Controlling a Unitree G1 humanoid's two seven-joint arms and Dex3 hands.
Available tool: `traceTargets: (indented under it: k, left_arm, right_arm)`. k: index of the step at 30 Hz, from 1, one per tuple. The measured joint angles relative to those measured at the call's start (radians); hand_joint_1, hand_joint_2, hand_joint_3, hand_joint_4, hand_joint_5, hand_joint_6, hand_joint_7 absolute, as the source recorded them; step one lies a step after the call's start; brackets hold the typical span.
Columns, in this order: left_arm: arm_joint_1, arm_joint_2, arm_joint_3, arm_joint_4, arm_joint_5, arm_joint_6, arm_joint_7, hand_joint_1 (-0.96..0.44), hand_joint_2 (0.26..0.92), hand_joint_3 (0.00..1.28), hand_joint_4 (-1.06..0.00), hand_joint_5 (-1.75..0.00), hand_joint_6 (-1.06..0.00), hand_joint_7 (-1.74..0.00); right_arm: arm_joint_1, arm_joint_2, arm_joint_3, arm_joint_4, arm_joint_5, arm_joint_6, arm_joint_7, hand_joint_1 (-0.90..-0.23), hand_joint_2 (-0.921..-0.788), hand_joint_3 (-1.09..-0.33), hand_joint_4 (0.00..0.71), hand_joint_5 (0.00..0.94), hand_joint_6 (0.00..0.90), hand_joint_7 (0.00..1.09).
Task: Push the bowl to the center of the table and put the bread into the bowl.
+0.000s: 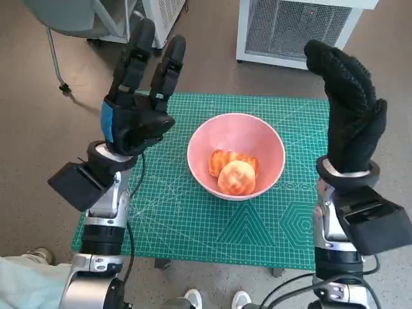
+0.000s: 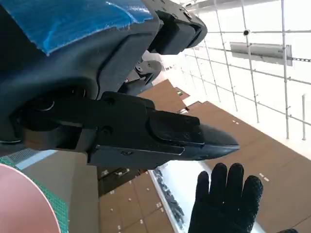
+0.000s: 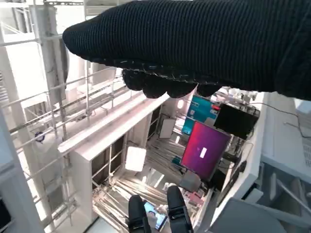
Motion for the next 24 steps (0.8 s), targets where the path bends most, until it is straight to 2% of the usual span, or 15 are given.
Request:
traceTargets:
  k: [9,21,24]
  left_arm:
    - [0.005,-0.012,-0.018,0.032,-0.001,0.000,-0.007,-0.39,0.921,0.06,-0.12,0.00,-0.21,0.00]
    - [0.006,-0.010,-0.022,0.084,0.017,-0.053,-0.003,-0.41,0.921,0.13,-0.11,0.00,-0.20,0.00]
    - [0.003,-0.009,-0.021,0.102,0.017,-0.068,-0.002,-0.34,0.921,0.13,-0.12,0.00,-0.21,0.00]
  right_arm:
    - [-0.036,-0.008,-0.001,0.041,0.000,-0.016,0.001,-0.492,-0.921,-0.759,0.330,0.011,0.001,0.69]
    - [-0.039,-0.008,0.000,0.049,0.000,-0.017,0.002,-0.494,-0.921,-0.757,0.330,0.010,0.006,0.68]
    - [-0.039,-0.008,-0.001,0.052,0.000,-0.017,0.002,-0.493,-0.921,-0.758,0.330,0.009,0.007,0.68]
